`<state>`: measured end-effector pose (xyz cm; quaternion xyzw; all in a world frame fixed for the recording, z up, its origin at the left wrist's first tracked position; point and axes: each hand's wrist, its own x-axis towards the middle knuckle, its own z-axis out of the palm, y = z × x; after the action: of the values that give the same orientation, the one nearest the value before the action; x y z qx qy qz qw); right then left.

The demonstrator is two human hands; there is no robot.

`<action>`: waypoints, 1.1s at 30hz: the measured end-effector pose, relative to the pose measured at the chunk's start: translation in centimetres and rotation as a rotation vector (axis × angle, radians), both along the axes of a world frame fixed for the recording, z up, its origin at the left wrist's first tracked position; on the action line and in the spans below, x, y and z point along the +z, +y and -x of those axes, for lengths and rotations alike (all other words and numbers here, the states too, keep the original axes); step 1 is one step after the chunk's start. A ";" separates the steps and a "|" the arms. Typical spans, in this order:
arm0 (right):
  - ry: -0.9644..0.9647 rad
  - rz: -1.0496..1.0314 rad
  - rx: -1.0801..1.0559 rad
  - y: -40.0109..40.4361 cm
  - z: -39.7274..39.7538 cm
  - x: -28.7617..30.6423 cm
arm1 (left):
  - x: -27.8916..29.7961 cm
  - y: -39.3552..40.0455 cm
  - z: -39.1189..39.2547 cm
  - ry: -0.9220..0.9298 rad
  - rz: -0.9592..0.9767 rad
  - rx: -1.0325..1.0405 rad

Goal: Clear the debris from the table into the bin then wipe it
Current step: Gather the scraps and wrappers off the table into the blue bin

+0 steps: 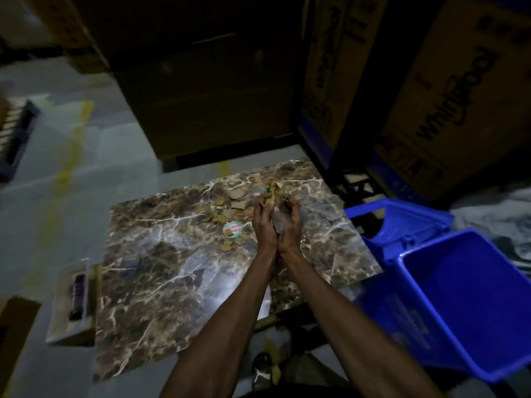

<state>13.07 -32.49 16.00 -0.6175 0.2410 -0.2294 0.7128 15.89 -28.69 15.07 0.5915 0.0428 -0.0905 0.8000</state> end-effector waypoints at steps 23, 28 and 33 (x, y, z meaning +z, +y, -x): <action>-0.123 -0.087 -0.553 -30.9 31.6 0.4 | 1.7 -32.7 30.4 -0.013 0.114 -0.498; -0.103 -0.126 -0.669 -36.6 36.2 -1.7 | 1.4 -38.6 35.4 0.081 0.143 -0.619; -0.070 -0.144 -0.780 -42.1 38.2 -4.3 | -1.0 -44.8 37.3 0.128 0.106 -0.713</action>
<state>-25.09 -74.54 11.70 -0.4202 0.4483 -0.4862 0.6214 -21.38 -73.51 14.08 0.5201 -0.1209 -0.4025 0.7435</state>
